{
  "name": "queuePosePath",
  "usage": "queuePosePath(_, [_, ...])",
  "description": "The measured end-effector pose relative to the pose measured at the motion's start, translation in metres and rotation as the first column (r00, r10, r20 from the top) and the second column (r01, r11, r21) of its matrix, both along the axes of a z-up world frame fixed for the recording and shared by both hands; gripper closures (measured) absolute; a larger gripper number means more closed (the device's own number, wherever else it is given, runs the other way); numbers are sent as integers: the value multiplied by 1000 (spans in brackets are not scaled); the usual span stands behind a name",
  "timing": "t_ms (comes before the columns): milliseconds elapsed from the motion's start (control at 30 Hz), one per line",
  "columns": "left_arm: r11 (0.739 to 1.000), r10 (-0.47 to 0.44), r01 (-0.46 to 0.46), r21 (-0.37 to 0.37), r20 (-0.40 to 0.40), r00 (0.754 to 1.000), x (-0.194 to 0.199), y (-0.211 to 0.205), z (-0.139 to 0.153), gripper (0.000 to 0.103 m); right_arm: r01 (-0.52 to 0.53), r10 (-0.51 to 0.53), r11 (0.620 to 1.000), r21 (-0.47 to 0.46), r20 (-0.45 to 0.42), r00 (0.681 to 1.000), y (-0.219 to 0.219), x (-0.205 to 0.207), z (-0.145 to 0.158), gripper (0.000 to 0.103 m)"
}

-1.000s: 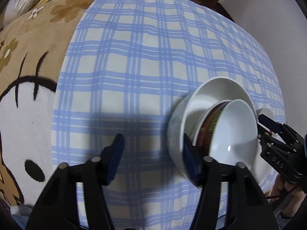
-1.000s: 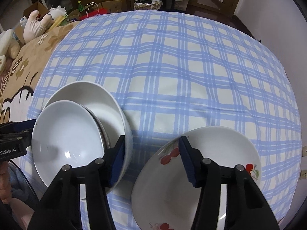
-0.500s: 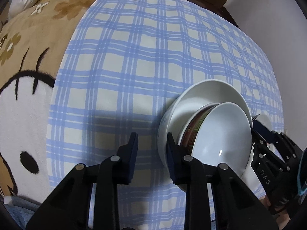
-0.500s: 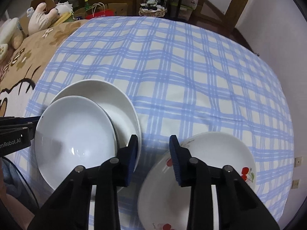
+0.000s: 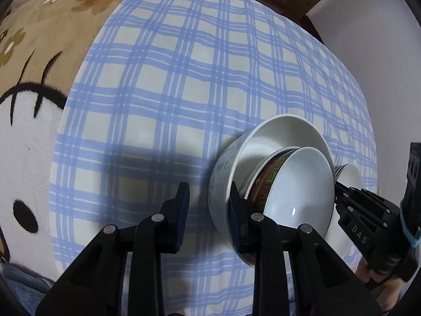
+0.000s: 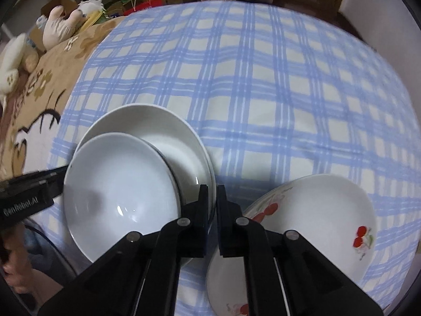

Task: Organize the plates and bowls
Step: 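Close both grippers on the rim of the stacked bowls, then lift the bowl stack and carry it over the cherry-print plates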

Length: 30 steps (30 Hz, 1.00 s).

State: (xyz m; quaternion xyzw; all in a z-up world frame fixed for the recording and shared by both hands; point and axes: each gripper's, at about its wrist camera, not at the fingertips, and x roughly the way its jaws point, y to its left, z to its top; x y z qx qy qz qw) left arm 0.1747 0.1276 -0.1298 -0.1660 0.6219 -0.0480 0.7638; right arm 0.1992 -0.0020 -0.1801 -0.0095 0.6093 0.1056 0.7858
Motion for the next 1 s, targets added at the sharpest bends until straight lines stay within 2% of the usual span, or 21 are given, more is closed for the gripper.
queuePosePath(100, [1000,12,-12,2,10,1000,-3,0,1,78,-6,6,1000,-17,1,1000,3,-1,-2,95])
queuePosePath(167, [1000,6,-6,-21,18,1000,-6,0,3,92,0,0,1000,-23,-3,1000,4,0,-5,95])
queuePosePath(200, [1000,5,-4,-27,24,1000,-7,-1,5,95,6,-7,1000,-21,-10,1000,3,2,-7,95])
queuePosePath(333, [1000,6,-6,-11,37,999,-5,-9,7,95,52,-52,998,30,-25,998,-6,3,-9,95])
queuePosePath(533, [999,20,-18,-31,52,998,-8,-3,7,95,69,-69,997,22,11,998,-6,-5,-6,96])
queuePosePath(800, [1000,-9,9,2,95,995,-15,-7,16,97,94,-96,995,44,31,995,-8,-14,-1,95])
queuePosePath(1000, [1000,11,-10,-18,76,997,-18,-1,16,97,129,-131,987,93,18,991,-14,-18,2,95])
